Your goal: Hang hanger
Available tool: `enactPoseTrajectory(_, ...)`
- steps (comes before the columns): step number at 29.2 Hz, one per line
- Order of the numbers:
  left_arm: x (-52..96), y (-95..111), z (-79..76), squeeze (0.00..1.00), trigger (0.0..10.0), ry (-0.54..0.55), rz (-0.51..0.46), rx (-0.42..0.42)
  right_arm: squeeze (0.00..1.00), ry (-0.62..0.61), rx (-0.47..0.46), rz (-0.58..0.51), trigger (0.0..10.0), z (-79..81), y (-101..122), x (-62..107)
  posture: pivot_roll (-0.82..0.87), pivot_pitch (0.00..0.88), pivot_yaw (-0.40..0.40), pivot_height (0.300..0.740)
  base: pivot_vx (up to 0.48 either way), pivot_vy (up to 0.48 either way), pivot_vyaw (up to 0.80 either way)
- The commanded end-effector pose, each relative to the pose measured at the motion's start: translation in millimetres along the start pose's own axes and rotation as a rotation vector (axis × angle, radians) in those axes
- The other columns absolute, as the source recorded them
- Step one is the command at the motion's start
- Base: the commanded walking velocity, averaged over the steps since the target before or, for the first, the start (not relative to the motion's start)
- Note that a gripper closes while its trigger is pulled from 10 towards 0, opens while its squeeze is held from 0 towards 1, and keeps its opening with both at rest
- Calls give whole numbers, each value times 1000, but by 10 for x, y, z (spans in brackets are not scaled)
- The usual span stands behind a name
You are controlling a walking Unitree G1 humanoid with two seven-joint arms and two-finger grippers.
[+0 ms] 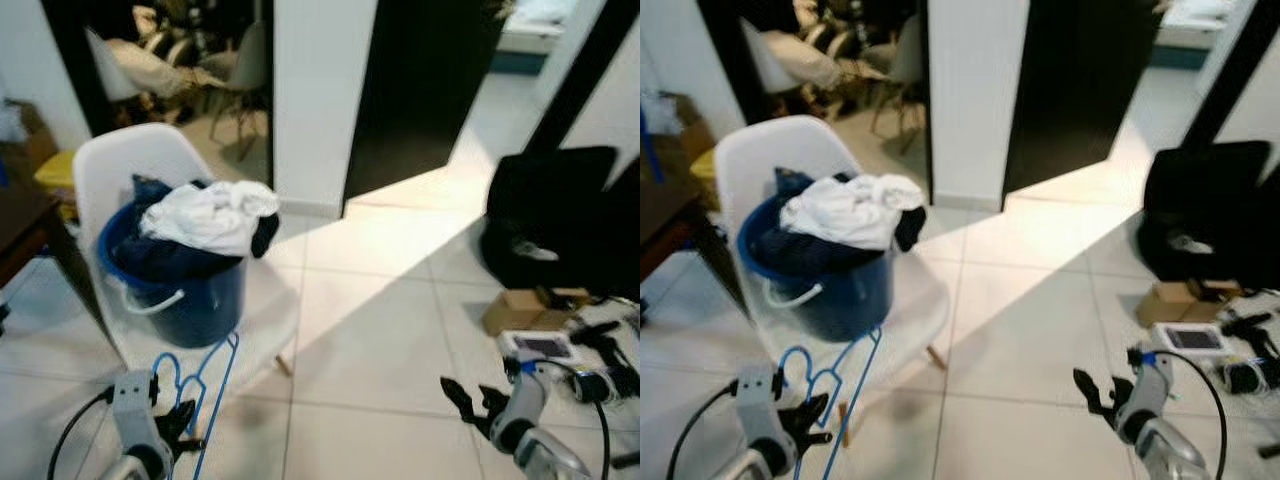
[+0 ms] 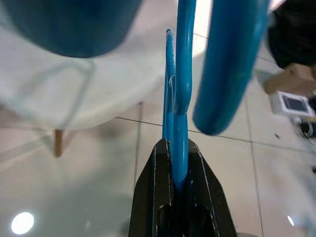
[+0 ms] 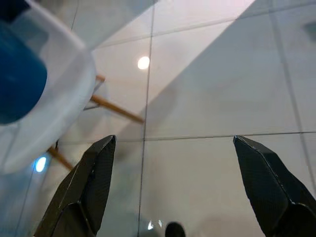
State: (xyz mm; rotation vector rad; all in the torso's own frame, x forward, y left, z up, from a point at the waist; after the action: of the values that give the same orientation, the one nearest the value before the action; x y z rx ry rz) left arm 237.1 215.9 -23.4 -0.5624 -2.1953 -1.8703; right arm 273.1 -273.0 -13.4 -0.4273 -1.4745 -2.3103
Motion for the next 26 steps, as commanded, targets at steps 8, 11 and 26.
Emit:
enactPoseTrajectory(8, 14, -56, -8, 0, 10000, -8, 5, 3, 0, -15, -12, 35, 10000, -60, -96, 49, 23, 55, -41, 740, 0, 0, -800)
enactPoseTrajectory(11, 12, -53, -14, 0, 10000, -13, 2, 2, 0, -13, -12, 34, 10000, -59, -93, 48, 24, 59, -41, 740, 0, 0, -800)
enactPoseTrajectory(26, -13, 1256, -382, 0, 10000, -387, -325, -308, 816, 546, -2, -293, 10000, 595, 991, 184, 12, 41, -23, 740, 0, 0, -373)
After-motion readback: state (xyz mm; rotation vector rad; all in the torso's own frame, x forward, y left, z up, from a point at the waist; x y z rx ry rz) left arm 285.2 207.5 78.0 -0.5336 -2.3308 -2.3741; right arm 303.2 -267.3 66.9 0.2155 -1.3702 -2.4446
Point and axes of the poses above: a point about 5 cm out from each wrist's last joint towards the gripper, its own x axis pointing back from the gripper into the wrist, its own y axis along the axis of the wrist's last joint, z = x × y, the point moved 3 cm from there along -x, pointing out of the wrist towards the gripper, and after that the axes turned 8 degrees about -x, right-handed, at the moved point
